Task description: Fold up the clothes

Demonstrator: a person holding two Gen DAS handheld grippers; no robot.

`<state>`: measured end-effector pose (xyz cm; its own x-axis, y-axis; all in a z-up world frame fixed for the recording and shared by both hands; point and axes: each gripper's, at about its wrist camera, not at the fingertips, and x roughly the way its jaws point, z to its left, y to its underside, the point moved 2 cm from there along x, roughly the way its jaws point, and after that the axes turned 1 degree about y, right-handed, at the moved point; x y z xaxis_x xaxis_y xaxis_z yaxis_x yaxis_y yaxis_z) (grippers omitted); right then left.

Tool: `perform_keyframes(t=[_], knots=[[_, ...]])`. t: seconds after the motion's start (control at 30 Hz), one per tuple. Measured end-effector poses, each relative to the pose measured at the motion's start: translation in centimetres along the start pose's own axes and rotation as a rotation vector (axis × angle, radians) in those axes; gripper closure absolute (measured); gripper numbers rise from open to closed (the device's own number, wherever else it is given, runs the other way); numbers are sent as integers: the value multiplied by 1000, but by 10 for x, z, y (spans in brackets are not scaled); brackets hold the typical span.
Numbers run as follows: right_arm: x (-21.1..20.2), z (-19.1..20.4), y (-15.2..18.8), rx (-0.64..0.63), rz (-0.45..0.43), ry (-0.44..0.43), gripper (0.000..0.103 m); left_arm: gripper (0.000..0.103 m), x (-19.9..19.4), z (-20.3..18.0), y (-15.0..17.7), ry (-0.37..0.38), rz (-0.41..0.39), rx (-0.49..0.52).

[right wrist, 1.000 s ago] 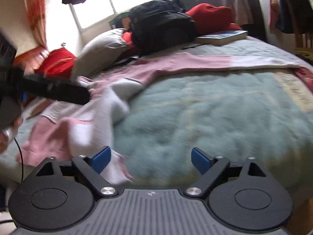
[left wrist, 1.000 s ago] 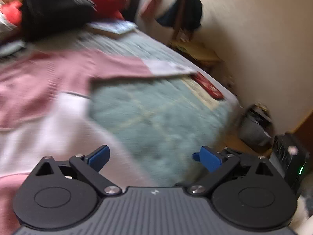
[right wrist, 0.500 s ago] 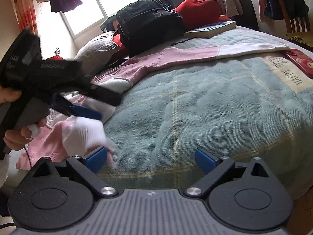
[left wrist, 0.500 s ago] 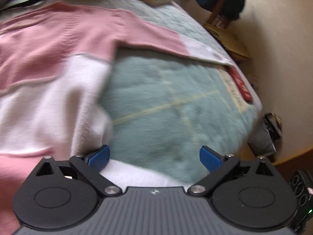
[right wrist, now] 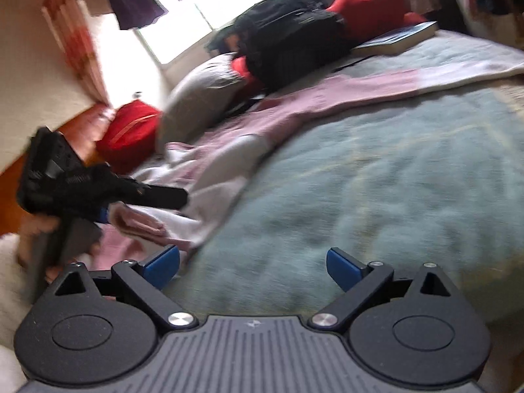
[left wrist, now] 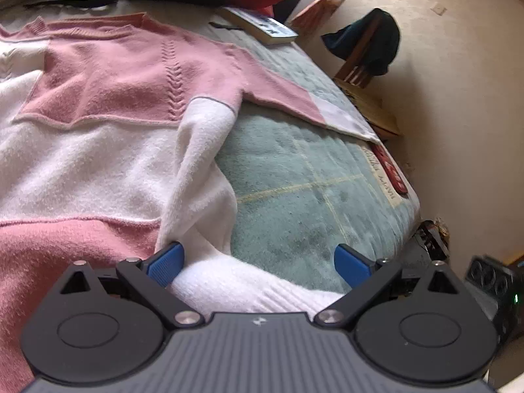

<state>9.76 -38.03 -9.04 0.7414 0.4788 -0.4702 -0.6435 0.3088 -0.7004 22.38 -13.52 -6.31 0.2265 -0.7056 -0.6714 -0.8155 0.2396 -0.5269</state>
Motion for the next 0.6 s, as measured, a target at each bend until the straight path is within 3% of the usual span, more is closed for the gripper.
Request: perform_keyframes(t=[0.23,0.37,0.47,0.6], knots=[[40,3,-15,73,65,-187,18,5,-9,18,6,85,-38,-40],[72,5,-26,69,89,-216,33,5,-12,31,6,147,-57,-82],[96,6,-35,57,112,-223,34,4,-17,42,4,102,-72,-132],[115,8,-43,49,131,-213,34,4,-31,48,2,107,-91,-151]])
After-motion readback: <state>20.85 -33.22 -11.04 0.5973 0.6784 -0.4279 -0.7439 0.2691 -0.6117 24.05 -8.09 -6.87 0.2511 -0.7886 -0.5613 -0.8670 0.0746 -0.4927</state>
